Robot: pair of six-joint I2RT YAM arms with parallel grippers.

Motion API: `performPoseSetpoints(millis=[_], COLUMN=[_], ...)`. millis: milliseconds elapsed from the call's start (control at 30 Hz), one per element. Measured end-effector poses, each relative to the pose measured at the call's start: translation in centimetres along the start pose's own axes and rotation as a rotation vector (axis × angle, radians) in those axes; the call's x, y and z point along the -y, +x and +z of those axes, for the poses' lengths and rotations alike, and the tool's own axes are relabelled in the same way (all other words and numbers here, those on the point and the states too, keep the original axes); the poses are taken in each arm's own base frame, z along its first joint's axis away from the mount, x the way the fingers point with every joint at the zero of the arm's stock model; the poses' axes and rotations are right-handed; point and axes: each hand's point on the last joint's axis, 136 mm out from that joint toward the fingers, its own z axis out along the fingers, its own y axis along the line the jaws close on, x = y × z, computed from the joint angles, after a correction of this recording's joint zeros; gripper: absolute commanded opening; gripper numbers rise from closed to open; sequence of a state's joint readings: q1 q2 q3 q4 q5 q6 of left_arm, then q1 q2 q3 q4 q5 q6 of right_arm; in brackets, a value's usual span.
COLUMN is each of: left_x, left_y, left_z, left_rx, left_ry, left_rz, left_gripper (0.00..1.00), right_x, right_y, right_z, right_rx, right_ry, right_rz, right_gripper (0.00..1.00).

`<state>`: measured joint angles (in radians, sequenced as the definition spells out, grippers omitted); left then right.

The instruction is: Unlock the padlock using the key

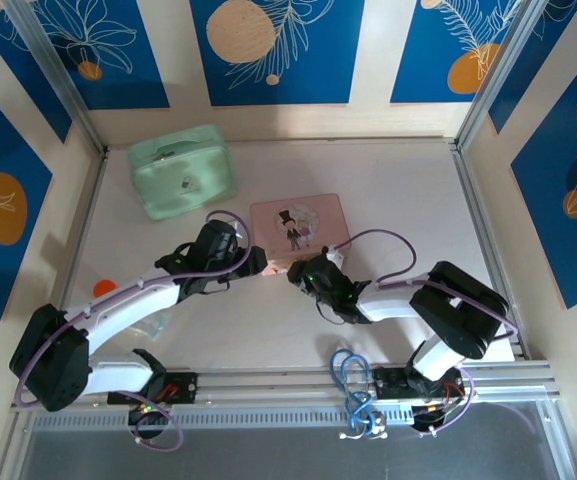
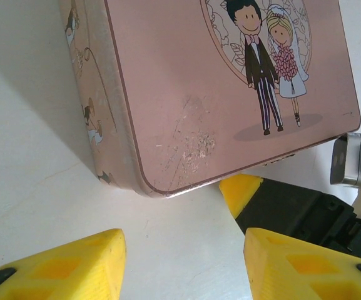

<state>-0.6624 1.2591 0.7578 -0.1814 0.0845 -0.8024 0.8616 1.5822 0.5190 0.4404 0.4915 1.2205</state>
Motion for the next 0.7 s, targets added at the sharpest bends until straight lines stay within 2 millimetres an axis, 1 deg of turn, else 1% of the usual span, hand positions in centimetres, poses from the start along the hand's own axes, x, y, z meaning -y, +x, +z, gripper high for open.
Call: performPoseSetpoints(millis=[300,433,700], left_x=[-0.2,-0.3,-0.5], left_y=[0.1,0.2,0.4], left_z=[0.4,0.5,0.6], left_rx=[-0.005,-0.010,-0.013], left_ry=[-0.005,-0.010,-0.014], left_rz=[0.017,0.016,0.020], left_gripper=[0.53,0.53,0.53], right_x=[-0.3,-0.2,0.3], right_y=[-0.4,-0.4,-0.6], right_z=[0.8,1.0,1.2], right_rx=[0.013,0.014,0.011], right_ry=[0.002,0.014,0.036], right_rz=[0.006,0.010,0.023], right_gripper=[0.50,0.43,0.33])
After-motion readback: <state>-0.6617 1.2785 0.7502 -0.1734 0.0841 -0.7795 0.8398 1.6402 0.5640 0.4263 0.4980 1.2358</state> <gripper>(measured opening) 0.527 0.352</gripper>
